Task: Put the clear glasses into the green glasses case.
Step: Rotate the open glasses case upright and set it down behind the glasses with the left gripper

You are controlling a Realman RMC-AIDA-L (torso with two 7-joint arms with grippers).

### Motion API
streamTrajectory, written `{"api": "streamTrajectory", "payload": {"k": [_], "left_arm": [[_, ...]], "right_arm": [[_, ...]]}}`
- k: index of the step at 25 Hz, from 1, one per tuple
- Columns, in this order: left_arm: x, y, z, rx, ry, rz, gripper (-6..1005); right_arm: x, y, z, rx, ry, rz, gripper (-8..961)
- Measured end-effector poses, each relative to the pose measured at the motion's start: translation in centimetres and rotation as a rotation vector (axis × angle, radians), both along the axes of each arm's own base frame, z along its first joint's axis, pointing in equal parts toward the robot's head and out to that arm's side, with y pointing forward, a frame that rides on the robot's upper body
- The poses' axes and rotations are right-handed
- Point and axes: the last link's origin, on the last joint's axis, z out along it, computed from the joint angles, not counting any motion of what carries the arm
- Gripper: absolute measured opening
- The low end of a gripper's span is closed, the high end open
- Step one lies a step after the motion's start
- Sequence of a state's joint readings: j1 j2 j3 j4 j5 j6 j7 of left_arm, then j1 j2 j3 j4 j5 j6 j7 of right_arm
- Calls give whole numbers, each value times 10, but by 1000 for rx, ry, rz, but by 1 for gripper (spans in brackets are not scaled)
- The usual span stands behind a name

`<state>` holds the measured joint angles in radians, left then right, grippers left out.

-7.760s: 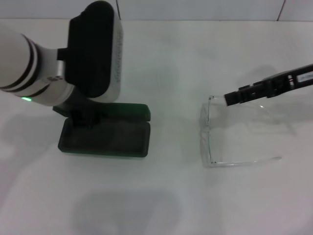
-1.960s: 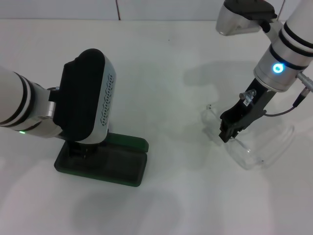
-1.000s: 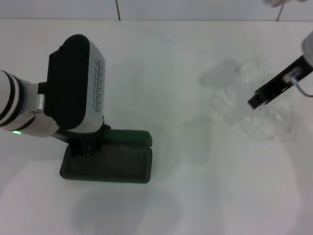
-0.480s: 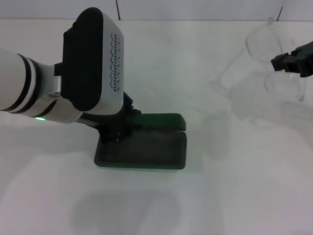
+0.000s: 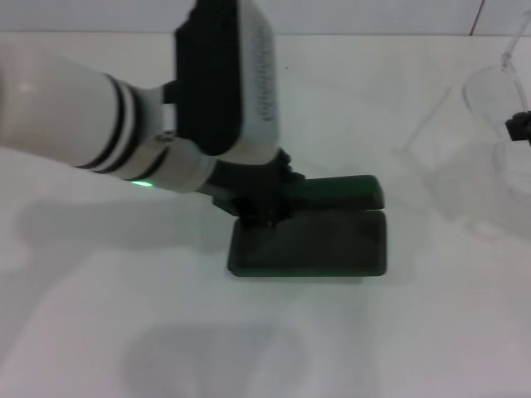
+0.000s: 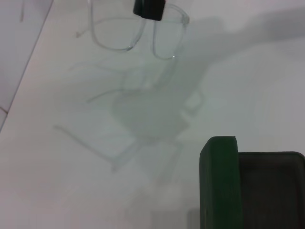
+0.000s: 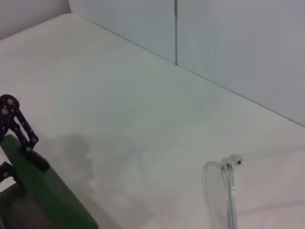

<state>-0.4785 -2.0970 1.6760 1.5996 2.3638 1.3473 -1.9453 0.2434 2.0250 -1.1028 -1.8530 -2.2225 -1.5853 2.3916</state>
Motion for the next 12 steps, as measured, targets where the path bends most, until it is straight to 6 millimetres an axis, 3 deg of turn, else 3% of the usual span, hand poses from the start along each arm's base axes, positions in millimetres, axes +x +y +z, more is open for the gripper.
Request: {"api": "streamTrajectory", "payload": {"k": [12], "left_arm": [[17,16,-45,29,-12,5,199]], "right_arm": [[34,-17,42,99,109,-36,56]]}}
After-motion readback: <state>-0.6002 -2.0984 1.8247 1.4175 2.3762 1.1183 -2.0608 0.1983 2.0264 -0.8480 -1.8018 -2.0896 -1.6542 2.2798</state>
